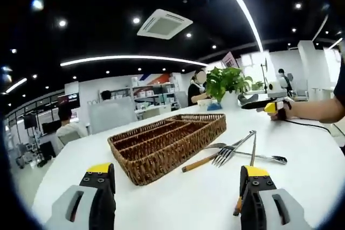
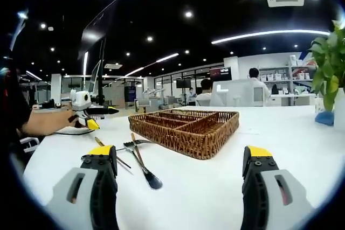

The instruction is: Arrange the knives, forks, and spoons in their matching storage slots by inserting each utensil handle-first until every utensil is classified and aligned in the correct compartment

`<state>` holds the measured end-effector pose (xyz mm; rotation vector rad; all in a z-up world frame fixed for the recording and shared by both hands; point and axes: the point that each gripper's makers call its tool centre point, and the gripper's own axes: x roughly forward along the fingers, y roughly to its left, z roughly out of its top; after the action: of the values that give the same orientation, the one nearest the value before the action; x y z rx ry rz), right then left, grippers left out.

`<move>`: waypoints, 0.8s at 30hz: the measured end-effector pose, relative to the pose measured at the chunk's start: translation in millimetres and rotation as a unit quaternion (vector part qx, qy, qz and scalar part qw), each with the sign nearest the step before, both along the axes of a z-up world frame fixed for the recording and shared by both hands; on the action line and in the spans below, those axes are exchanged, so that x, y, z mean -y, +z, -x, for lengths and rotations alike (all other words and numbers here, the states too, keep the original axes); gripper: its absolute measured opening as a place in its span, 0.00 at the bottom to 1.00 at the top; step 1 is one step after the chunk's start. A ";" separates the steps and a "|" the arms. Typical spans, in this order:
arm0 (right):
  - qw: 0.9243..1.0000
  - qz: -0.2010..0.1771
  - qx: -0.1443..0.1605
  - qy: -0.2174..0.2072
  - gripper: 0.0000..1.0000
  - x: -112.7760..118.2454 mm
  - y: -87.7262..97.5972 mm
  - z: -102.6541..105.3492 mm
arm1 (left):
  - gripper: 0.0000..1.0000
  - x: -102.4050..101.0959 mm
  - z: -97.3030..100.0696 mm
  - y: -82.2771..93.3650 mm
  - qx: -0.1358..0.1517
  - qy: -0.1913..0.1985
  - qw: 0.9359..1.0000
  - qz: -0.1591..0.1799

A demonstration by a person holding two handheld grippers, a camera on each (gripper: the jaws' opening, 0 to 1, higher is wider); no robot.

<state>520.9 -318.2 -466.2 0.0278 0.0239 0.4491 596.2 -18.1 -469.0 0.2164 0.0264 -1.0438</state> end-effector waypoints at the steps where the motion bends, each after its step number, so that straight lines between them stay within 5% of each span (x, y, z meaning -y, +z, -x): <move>1: 1.000 0.001 0.000 0.000 1.00 0.0 0.0 0.1 | 1.00 -0.6 3.3 -0.1 0.001 0.001 1.000 0.001; 13: 1.000 0.012 0.003 0.004 1.00 -5.2 -1.3 1.5 | 1.00 -32.5 58.2 -9.3 0.003 0.000 0.999 -0.036; 24: 1.000 0.006 0.005 0.008 1.00 -3.8 -0.2 1.4 | 1.00 3.9 26.0 32.4 0.027 -0.008 1.000 0.005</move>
<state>519.5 -314.4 -466.4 0.0133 0.0171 0.4646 570.2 -21.9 -436.6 0.2354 -0.0297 -1.0526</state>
